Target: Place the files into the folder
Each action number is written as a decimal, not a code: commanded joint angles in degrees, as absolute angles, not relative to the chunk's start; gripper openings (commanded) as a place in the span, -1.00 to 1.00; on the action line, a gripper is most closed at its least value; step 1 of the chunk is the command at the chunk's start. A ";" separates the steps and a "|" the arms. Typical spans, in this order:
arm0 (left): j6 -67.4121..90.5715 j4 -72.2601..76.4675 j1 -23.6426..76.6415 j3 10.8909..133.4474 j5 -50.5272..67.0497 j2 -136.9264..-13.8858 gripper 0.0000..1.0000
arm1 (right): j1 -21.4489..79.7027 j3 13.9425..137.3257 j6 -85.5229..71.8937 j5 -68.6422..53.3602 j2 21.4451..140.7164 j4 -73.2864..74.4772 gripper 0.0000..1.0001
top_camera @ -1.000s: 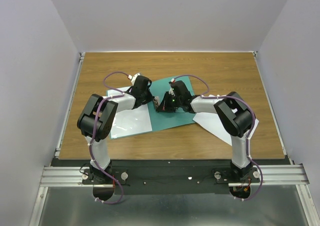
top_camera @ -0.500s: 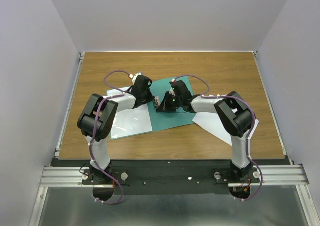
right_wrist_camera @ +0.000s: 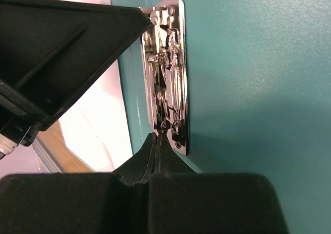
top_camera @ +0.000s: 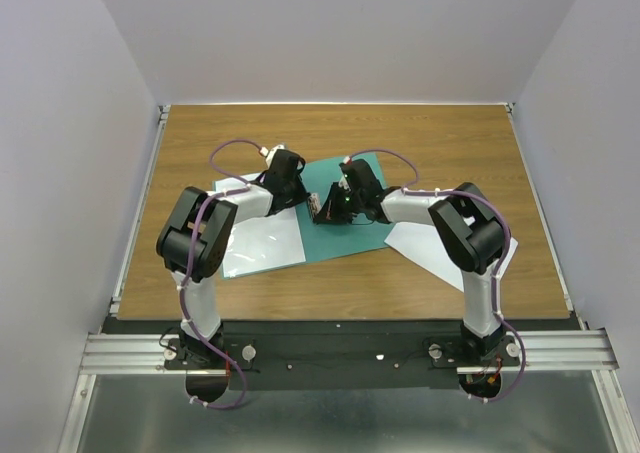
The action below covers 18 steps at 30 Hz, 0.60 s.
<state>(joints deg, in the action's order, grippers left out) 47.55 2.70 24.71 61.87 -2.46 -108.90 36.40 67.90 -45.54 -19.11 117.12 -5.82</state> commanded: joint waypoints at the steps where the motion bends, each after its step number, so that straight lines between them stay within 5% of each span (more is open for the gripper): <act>1: 44.21 -2.64 24.26 61.35 -3.69 -113.29 -1.00 | 35.51 67.41 -42.54 -7.22 122.43 9.48 -0.99; 18: 39.03 -2.46 24.26 63.28 -3.07 -115.93 -1.00 | 36.03 72.41 -40.34 12.97 125.69 25.12 -0.99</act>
<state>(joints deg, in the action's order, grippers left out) 43.03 4.80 24.71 64.86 -1.91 -111.83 37.15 74.91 -45.15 -10.04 118.98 5.19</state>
